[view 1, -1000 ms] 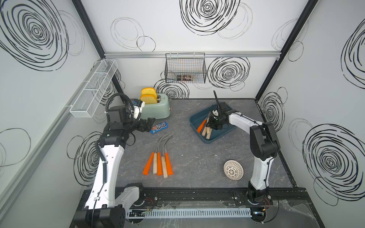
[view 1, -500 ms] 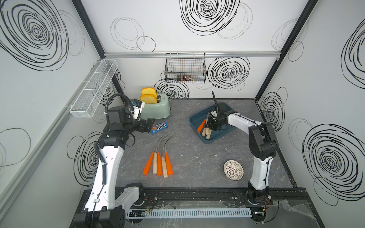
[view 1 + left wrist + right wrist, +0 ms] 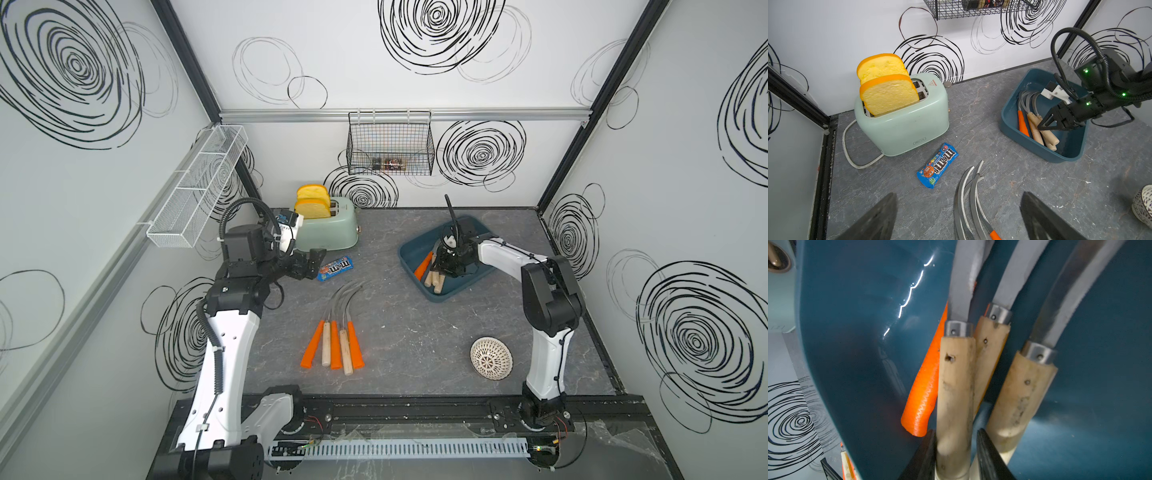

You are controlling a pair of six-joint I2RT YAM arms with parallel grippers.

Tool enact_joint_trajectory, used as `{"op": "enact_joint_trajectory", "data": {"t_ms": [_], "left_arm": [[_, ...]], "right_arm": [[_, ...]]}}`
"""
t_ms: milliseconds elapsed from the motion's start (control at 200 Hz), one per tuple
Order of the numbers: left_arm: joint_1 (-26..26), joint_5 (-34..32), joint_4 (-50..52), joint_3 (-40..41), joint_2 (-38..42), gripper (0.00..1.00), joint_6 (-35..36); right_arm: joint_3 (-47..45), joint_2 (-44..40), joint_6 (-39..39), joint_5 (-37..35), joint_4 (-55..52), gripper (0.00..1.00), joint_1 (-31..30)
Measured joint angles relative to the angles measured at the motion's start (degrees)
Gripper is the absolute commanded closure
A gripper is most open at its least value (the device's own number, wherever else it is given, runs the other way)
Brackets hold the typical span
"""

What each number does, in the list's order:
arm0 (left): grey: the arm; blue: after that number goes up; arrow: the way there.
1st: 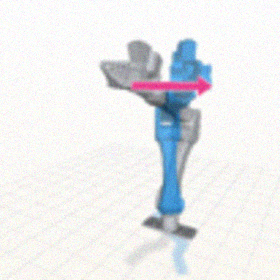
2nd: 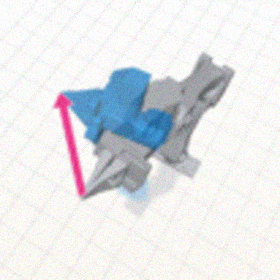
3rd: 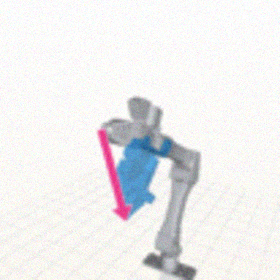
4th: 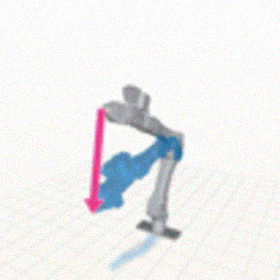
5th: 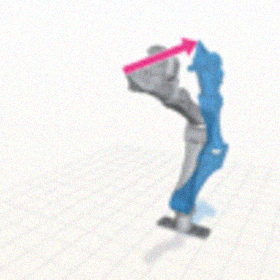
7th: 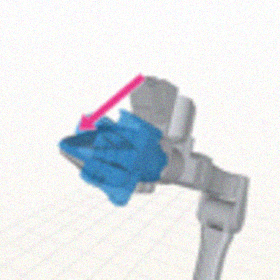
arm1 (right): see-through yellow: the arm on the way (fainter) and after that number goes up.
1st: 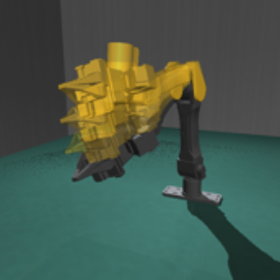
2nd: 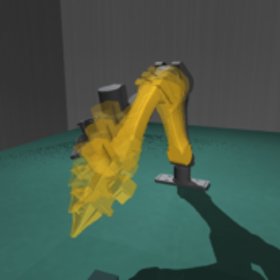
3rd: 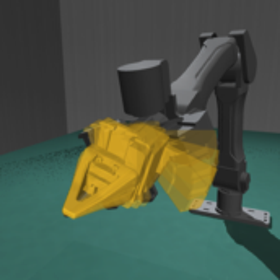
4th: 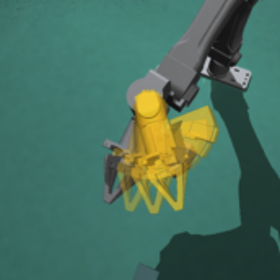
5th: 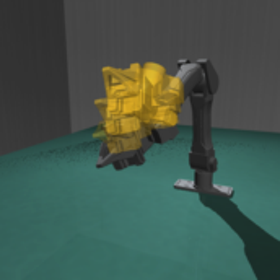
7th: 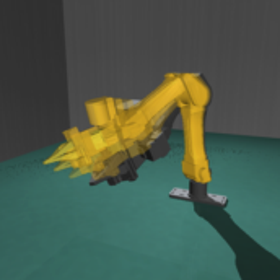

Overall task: Put small sickles into storage boxes
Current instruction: Place the sickle in the storage box.

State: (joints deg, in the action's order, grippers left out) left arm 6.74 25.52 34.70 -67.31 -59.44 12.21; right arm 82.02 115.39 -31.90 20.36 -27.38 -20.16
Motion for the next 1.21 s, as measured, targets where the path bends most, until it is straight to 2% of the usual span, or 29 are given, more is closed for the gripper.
{"op": "enact_joint_trajectory", "data": {"t_ms": [440,675,821,986,1206], "left_arm": [[0.0,-0.2,0.0,0.0,0.0,0.04,0.0],[0.0,-3.1,-0.1,0.7,0.0,0.04,-0.9],[0.0,-5.9,-0.3,1.6,0.0,0.04,-2.4],[1.2,-8.5,-2.4,4.0,0.7,0.04,-4.3],[4.0,-9.7,-3.9,6.9,1.0,0.04,-7.1]], "right_arm": [[1.7,-1.2,2.0,-1.0,-3.3,0.57,-0.2],[1.8,-6.8,5.1,-3.5,-5.0,0.57,-2.5],[2.0,-11.7,7.9,-7.0,-5.9,0.56,-6.7],[1.4,-15.4,10.4,-10.8,-6.5,0.56,-14.8],[-6.9,-19.4,9.8,-12.2,-5.7,0.57,-25.4]]}}
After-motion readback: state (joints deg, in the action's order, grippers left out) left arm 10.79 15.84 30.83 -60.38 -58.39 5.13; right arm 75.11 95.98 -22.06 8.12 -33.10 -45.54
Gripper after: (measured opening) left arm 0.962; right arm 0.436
